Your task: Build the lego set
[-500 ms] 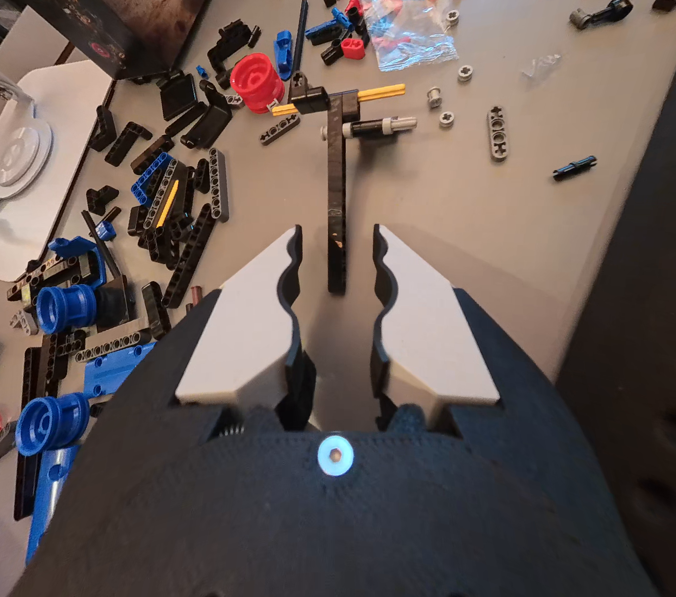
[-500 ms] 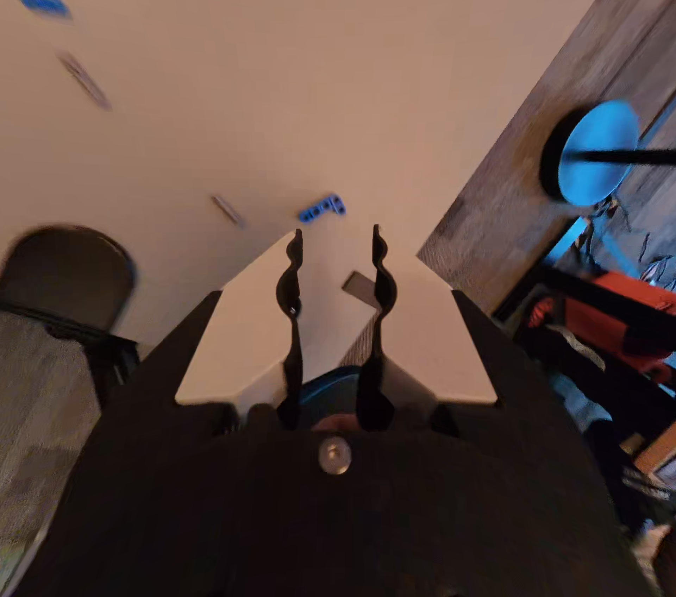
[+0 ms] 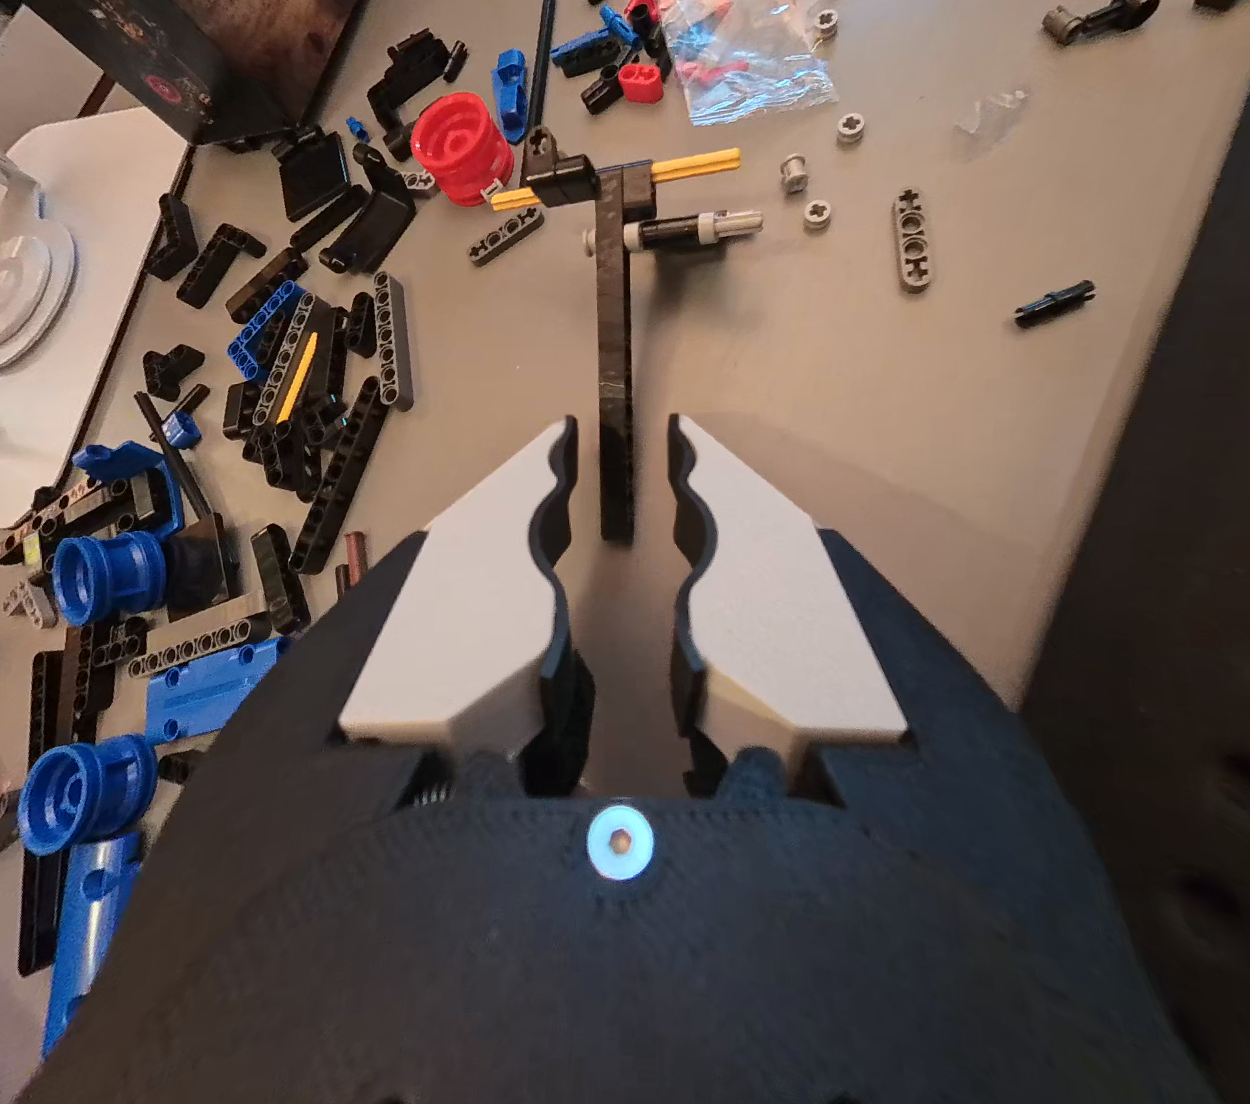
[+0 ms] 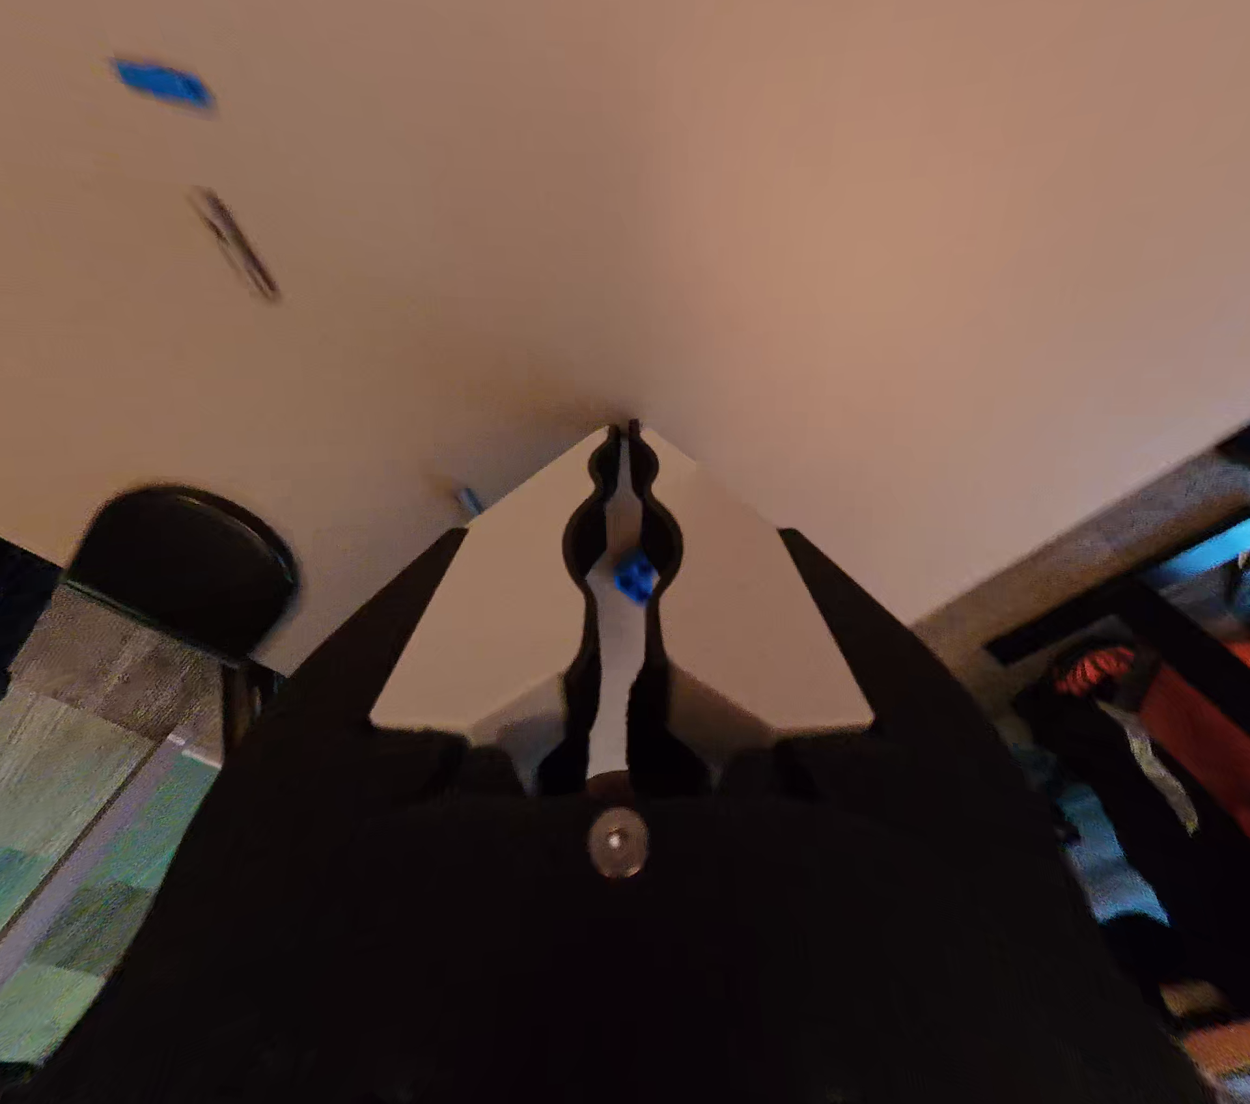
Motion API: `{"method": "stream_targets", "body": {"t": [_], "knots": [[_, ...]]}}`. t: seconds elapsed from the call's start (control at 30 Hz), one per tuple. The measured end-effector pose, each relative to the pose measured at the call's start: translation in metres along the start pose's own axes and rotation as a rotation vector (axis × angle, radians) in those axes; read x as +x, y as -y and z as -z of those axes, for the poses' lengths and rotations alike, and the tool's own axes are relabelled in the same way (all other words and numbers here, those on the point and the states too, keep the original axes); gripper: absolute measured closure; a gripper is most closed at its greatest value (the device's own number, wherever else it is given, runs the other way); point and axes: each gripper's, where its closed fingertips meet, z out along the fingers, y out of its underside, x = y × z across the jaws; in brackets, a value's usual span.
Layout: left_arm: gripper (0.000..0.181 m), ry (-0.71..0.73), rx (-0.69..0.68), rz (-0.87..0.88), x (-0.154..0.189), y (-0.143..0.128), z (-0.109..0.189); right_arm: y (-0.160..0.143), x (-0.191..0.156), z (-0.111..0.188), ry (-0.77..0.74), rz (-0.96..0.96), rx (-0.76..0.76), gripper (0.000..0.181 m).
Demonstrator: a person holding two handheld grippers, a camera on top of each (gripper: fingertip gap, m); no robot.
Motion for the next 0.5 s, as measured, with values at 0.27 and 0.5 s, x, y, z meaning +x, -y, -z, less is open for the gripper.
{"method": "stream_targets", "body": {"t": [0.27, 0.5], "knots": [[0.151, 0.006, -0.002, 0.02, -0.003, -0.002, 0.002, 0.042, -0.018, 0.026, -0.076, 0.12, 0.067, 0.167], [0.149, -0.01, 0.0, 0.022, 0.0, 0.001, 0.001, -0.047, 0.018, 0.018, -0.019, -0.022, -0.193, 0.151]]}}
